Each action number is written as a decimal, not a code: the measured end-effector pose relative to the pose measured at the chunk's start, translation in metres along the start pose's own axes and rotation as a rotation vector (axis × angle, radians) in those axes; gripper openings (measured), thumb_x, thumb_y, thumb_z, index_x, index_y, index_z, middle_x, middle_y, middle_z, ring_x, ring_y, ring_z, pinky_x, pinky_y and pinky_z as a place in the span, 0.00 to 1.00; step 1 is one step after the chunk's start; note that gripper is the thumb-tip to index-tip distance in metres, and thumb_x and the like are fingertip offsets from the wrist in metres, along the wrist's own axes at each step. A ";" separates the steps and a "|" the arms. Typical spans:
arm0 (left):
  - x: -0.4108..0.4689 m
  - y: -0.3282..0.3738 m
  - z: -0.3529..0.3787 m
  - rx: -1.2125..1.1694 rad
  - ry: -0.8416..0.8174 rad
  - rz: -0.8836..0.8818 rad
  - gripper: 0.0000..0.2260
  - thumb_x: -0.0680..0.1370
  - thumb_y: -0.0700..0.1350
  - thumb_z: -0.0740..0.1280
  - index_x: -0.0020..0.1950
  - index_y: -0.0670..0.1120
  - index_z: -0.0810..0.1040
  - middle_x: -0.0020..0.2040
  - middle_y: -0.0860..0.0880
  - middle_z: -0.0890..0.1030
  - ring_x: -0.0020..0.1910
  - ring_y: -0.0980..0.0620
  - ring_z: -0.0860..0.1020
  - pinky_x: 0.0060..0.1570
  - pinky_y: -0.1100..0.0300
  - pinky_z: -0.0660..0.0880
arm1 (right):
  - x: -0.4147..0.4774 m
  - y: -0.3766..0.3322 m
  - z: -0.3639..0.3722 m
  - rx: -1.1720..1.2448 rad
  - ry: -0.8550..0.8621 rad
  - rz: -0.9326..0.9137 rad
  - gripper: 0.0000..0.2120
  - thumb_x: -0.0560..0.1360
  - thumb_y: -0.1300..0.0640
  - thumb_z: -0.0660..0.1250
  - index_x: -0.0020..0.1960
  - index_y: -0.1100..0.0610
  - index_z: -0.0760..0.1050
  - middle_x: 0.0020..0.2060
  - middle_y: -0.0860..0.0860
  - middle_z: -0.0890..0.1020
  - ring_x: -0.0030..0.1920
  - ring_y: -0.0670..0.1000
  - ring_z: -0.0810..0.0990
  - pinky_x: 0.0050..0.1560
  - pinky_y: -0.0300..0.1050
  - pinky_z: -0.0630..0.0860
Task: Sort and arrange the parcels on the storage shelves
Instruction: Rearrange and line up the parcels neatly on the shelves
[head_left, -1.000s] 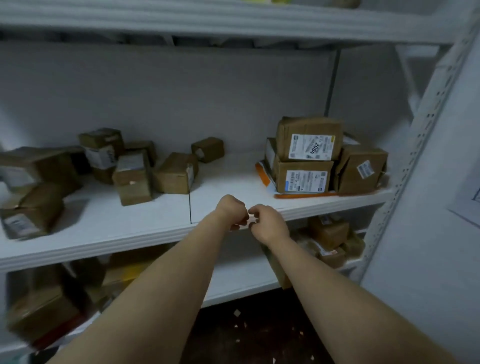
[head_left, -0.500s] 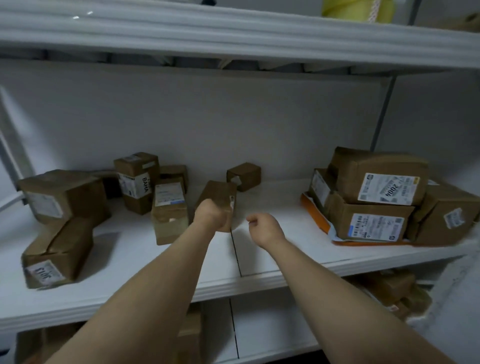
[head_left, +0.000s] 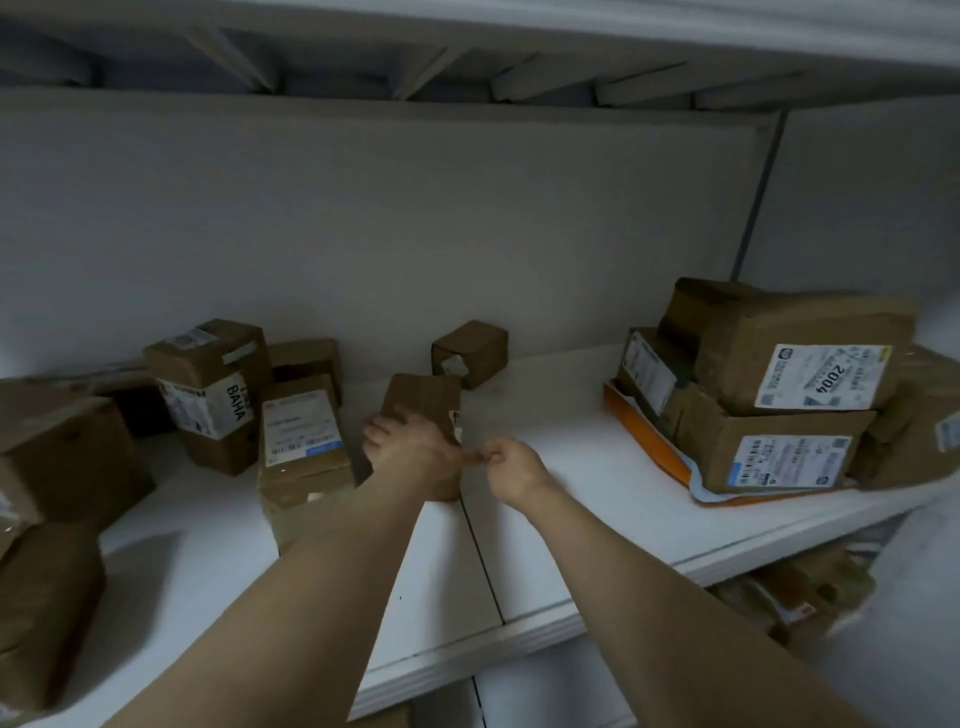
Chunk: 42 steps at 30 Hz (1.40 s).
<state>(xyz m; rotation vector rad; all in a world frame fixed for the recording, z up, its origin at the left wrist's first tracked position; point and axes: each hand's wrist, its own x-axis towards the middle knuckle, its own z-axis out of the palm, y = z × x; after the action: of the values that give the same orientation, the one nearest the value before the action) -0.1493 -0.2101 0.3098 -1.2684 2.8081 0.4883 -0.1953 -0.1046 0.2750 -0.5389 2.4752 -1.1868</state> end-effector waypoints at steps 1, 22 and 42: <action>0.002 -0.002 0.000 -0.003 -0.010 -0.014 0.64 0.59 0.75 0.69 0.78 0.39 0.42 0.76 0.33 0.47 0.75 0.34 0.47 0.73 0.43 0.50 | 0.000 0.000 0.001 0.014 -0.008 0.006 0.18 0.80 0.67 0.54 0.66 0.61 0.73 0.65 0.59 0.75 0.66 0.59 0.72 0.66 0.46 0.67; -0.030 0.031 0.004 -0.983 -0.366 0.046 0.34 0.64 0.52 0.76 0.64 0.40 0.69 0.51 0.41 0.81 0.45 0.44 0.82 0.40 0.56 0.80 | -0.007 0.022 -0.070 0.577 -0.046 0.183 0.15 0.83 0.55 0.55 0.63 0.61 0.74 0.58 0.61 0.79 0.58 0.61 0.78 0.59 0.56 0.76; -0.080 0.043 0.013 -0.685 -0.004 0.074 0.52 0.59 0.61 0.79 0.75 0.47 0.57 0.69 0.43 0.60 0.69 0.42 0.64 0.67 0.53 0.66 | -0.048 0.027 -0.089 0.693 -0.162 0.012 0.29 0.68 0.51 0.77 0.65 0.49 0.70 0.55 0.51 0.81 0.57 0.56 0.79 0.60 0.59 0.74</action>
<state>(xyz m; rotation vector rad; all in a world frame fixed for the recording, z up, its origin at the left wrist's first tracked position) -0.1290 -0.1217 0.3210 -1.2129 2.7771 1.5464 -0.1997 -0.0071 0.3134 -0.3929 1.7629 -1.7855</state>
